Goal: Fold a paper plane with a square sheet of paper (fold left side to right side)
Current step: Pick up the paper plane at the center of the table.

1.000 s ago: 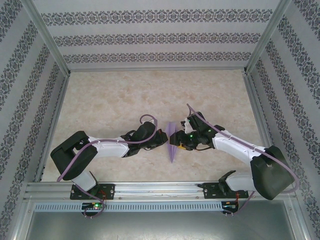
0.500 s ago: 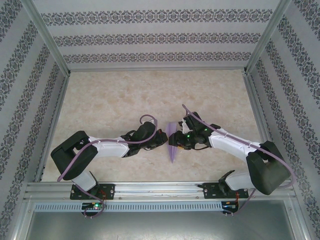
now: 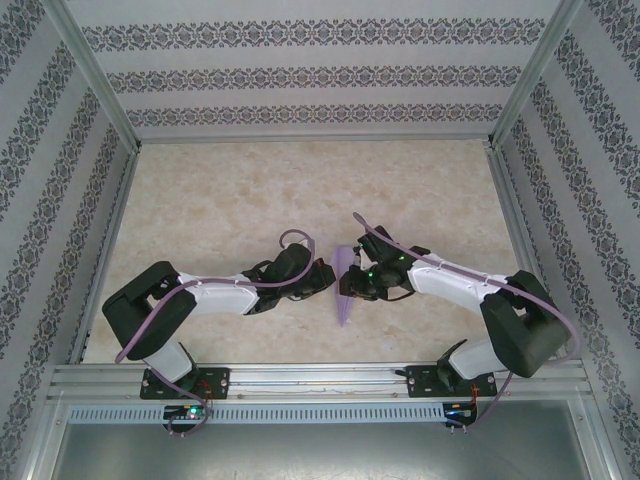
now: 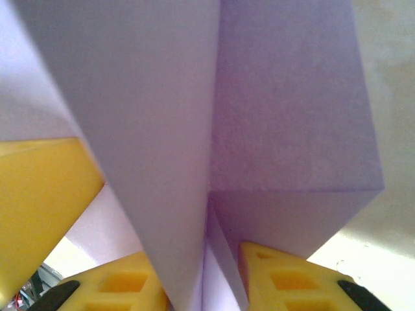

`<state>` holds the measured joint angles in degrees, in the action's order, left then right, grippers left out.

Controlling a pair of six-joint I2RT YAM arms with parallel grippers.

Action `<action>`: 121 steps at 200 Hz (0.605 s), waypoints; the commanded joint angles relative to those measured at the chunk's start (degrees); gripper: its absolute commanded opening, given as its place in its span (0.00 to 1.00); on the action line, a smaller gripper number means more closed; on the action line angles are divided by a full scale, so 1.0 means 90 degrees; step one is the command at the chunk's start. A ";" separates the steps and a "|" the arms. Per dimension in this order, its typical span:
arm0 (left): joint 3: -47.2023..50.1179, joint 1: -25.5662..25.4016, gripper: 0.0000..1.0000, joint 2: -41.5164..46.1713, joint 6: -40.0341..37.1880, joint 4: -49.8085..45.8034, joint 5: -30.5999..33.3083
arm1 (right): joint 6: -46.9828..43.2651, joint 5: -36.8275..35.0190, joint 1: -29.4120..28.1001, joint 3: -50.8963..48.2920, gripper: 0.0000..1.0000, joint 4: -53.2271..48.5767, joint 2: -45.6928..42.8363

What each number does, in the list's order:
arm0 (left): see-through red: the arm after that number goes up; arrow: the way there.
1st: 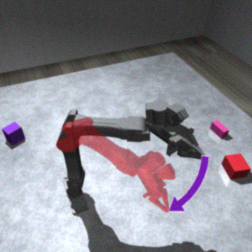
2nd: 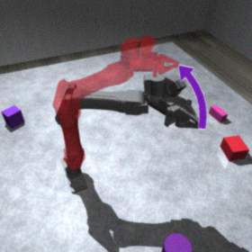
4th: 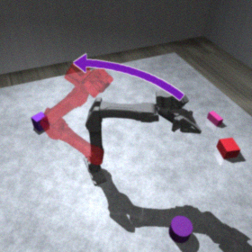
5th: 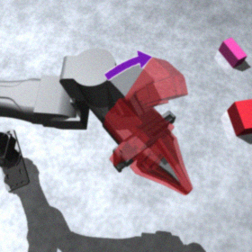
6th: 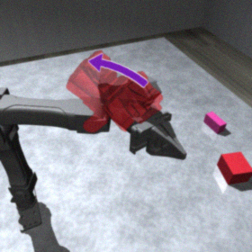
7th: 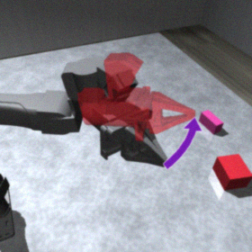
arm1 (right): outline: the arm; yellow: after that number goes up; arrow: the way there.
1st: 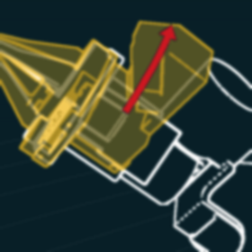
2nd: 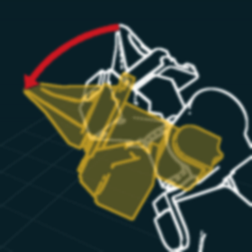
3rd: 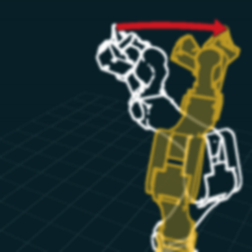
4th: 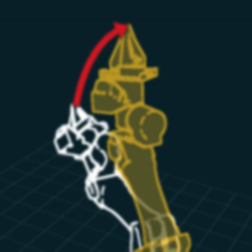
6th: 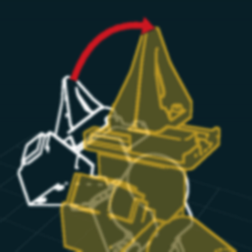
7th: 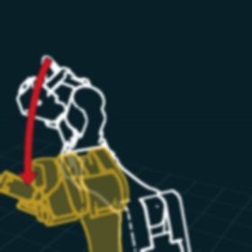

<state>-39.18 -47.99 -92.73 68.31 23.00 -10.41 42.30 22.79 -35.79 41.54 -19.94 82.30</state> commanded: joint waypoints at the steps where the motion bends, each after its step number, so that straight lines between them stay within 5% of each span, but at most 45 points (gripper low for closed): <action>1: 0.0017 0.0033 0.00 -0.0097 0.0170 0.0352 0.0034 | 0.0097 -0.0121 -0.0113 0.0160 0.28 0.0040 0.0090; 93: 0.0149 0.0029 0.00 -0.0206 0.0300 0.0598 0.0017 | 0.0473 -0.0290 -0.0262 -0.0047 0.16 0.0409 0.0162; 121: 0.0213 0.0037 0.16 -0.0039 0.0229 0.0528 0.0142 | 0.0433 -0.0486 -0.0262 0.0054 0.02 0.0223 -0.0035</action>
<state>-38.04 -47.99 -93.82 69.73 25.67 -10.35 46.30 21.12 -37.67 41.50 -17.04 83.02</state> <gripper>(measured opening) 0.086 0.069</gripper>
